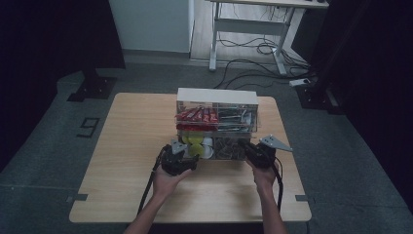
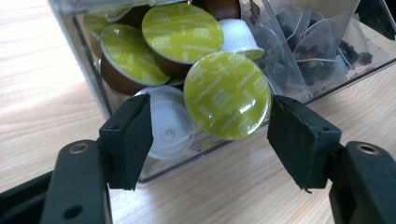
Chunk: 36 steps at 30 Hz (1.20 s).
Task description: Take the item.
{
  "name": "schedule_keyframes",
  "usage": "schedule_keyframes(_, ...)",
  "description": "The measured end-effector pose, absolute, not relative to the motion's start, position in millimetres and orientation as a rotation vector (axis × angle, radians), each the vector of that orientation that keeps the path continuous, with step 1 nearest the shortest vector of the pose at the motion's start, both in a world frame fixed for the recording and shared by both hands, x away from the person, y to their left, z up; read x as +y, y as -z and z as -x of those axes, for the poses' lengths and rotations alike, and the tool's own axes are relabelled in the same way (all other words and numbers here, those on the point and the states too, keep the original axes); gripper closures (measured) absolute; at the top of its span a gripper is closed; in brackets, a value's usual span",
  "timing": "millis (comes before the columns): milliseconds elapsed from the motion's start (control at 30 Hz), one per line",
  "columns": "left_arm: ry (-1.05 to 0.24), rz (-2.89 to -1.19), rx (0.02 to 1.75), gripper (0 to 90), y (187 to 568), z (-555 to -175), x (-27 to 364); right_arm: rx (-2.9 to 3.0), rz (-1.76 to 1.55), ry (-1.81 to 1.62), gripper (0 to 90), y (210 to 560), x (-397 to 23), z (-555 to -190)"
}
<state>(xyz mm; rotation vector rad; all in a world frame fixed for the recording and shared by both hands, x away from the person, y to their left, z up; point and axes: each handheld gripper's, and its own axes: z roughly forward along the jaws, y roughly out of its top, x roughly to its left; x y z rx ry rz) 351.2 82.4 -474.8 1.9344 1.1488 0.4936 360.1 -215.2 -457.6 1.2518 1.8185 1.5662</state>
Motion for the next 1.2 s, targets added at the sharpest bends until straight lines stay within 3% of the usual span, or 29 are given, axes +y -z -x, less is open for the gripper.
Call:
schedule_keyframes(533,-0.55,-1.977,1.156,28.0,477,-368,59,1.817,-1.251,-1.571,88.6,457,-217,-360)
schedule_keyframes(900,-0.56,-1.985,1.139,37.3,481,-368,53,1.814,-1.253,-1.573,88.6,457,-218,-360)
schedule_keyframes(1200,-0.556,-1.978,1.135,38.3,481,-366,54,1.813,-1.253,-1.574,88.6,457,-218,-360)
